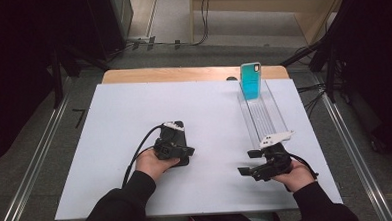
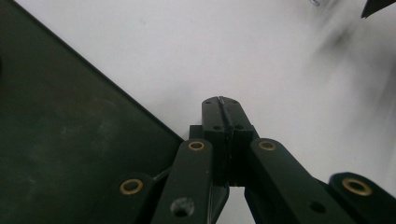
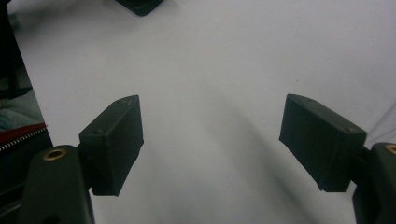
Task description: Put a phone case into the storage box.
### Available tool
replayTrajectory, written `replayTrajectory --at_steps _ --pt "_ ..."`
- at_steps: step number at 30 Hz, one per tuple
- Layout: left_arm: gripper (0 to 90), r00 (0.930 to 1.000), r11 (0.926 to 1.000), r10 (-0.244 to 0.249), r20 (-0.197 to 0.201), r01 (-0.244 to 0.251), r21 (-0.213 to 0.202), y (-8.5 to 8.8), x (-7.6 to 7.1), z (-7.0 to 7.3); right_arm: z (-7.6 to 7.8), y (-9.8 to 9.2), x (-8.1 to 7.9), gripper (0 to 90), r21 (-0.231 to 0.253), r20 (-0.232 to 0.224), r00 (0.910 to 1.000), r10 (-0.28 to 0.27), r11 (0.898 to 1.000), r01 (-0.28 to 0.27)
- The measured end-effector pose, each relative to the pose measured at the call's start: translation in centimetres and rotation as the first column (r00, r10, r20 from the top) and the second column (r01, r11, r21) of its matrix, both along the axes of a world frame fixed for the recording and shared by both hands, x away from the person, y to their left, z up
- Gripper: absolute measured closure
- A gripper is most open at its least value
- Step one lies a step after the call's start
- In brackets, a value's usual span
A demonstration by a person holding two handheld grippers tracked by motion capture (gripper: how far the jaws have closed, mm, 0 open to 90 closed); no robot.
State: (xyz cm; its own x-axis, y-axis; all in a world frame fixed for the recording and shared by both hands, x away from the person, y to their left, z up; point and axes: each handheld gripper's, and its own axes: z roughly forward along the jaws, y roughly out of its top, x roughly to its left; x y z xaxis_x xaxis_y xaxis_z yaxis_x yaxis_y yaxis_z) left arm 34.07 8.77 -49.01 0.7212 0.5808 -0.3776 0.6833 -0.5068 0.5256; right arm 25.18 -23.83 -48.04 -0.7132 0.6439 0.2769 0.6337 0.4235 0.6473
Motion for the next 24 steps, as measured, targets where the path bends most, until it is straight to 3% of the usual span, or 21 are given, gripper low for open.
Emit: replayTrajectory --at_steps 1,4,12,24 --pt "90.0 1.0 0.9999 -0.007 -0.004 0.007 0.013 0.0 0.0 -0.2 0.0 0.0 0.0 19.9 0.0 0.0 1.0 -0.001 1.0 0.001" --pt "90.0 0.9999 1.0 -0.006 -0.016 0.006 0.001 0.2 0.1 -0.3 0.1 0.0 -0.1 19.9 0.002 0.001 1.0 0.002 1.0 -0.002" --pt "90.0 0.9997 0.9991 -0.023 -0.001 0.023 0.035 0.4 0.0 -0.1 0.1 0.0 -0.1 19.9 0.001 0.001 1.0 0.003 1.0 -0.003" --pt "90.0 0.9996 0.9994 0.0 -0.028 0.001 0.035 1.1 0.0 0.0 0.0 0.1 -0.1 19.9 0.003 0.0 1.0 0.001 1.0 -0.001"
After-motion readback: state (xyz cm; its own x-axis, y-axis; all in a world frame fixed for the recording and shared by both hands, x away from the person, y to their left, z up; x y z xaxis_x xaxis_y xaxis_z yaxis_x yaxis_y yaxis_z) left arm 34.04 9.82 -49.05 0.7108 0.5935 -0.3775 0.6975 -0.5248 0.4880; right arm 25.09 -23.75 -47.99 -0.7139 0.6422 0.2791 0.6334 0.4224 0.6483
